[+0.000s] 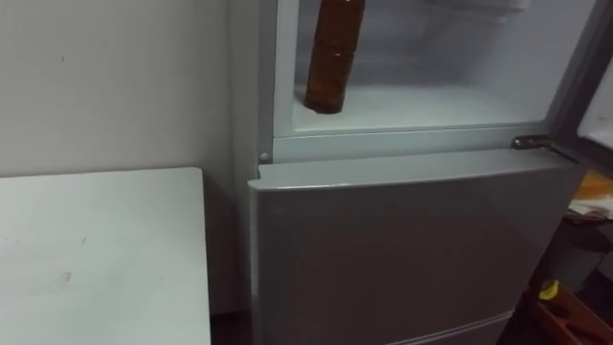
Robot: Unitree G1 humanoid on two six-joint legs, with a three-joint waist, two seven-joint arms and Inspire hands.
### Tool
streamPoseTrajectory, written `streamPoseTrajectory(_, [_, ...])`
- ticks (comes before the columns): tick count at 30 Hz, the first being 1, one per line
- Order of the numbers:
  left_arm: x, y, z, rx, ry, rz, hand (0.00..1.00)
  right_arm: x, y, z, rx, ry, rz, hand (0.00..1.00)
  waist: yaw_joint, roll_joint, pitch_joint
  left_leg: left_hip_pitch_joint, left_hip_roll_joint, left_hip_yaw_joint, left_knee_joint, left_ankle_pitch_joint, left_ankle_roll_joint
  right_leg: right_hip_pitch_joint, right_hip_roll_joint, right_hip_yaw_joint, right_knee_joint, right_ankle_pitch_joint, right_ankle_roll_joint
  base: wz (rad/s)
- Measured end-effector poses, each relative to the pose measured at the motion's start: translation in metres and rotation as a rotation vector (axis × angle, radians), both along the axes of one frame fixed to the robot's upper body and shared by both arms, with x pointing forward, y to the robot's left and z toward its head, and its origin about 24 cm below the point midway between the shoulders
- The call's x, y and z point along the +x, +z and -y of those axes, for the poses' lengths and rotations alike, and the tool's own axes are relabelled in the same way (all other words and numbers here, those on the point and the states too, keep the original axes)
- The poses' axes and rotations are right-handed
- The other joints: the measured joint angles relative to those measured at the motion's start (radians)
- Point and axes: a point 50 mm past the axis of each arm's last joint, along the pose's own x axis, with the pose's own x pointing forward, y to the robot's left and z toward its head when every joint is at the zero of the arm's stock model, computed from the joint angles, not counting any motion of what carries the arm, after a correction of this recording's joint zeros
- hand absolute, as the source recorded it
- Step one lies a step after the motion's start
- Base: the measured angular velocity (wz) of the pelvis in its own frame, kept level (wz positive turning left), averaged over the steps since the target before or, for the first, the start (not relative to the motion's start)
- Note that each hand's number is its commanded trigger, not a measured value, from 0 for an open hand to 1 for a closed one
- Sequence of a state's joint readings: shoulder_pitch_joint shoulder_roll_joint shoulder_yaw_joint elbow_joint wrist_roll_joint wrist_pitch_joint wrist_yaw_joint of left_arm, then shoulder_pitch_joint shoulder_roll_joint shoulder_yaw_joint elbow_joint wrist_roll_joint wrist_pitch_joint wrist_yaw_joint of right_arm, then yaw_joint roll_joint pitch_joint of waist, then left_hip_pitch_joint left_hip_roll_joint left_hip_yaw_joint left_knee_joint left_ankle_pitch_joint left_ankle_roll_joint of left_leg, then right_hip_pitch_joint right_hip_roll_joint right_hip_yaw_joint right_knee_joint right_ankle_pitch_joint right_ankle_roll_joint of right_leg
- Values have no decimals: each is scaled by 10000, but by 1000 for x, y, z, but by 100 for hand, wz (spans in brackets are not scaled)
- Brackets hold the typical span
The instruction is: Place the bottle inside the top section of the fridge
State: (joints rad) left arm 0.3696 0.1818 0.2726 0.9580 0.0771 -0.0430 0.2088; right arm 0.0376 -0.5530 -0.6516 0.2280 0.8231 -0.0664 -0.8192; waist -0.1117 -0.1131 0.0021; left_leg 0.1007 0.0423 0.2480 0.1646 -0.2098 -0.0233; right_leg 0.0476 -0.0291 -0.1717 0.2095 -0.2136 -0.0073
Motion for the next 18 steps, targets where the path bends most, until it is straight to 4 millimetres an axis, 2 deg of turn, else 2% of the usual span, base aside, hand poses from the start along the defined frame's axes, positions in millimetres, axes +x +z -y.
streamPoseTrajectory(11, [-3, -1, 2, -122, -5, -107, 0, 5, 5, -8, 152, -100, -160, 0, 68, 7, 0, -11, -15, 84, 13, 10, 14, -185, -30, 74, 262, -43, 2, -2])
streamPoseTrajectory(18, [-8, -2, 3, -305, -16, -205, 0, 14, 5, -22, 34, 554, -153, 0, 76, 24, 11, 18, 4, 119, 89, 14, 21, -291, -30, 194, 507, -101, -38, -4])
